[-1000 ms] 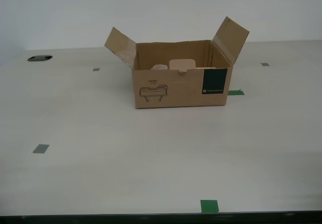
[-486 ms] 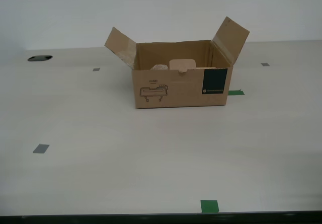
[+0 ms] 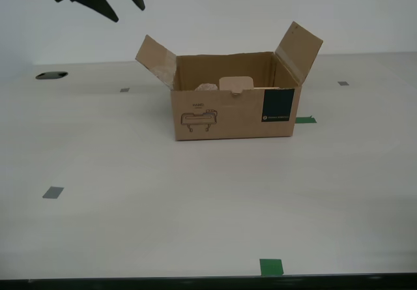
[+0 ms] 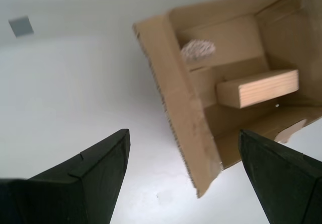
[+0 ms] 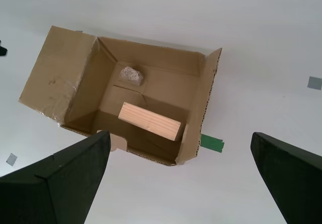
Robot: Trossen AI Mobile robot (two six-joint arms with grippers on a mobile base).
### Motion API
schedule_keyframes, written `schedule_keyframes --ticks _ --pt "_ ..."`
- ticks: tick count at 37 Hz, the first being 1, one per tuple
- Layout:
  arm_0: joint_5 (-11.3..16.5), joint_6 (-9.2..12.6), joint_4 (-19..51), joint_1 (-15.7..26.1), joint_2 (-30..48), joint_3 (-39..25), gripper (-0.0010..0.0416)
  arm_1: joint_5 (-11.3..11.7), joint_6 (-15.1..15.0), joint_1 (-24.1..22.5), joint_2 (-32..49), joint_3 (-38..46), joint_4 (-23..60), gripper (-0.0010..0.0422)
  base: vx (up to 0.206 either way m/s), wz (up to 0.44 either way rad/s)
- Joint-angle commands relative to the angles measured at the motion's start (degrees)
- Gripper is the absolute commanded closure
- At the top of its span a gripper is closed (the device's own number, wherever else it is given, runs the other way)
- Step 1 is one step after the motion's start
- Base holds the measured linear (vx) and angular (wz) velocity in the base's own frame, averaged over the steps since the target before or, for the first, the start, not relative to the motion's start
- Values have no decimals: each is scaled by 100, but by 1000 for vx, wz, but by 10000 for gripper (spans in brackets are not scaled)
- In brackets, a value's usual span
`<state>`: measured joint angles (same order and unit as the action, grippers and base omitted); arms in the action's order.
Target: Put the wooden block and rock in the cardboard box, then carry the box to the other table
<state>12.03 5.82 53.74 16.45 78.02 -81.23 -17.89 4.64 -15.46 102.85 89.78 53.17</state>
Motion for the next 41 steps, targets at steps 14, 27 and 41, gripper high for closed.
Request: schedule_keyframes --ticks 14,27,41 --pt "-15 -4 170 0 44 50 17 -833 387 164 -2 -1110 -1034 121 0 0" --pt "-15 -7 164 -249 667 39 16 -841 542 162 0 -1106 -1211 121 0 0" --pt "17 -181 -96 -520 1499 39 16 -876 549 151 -2 -1106 -1237 121 0 0"
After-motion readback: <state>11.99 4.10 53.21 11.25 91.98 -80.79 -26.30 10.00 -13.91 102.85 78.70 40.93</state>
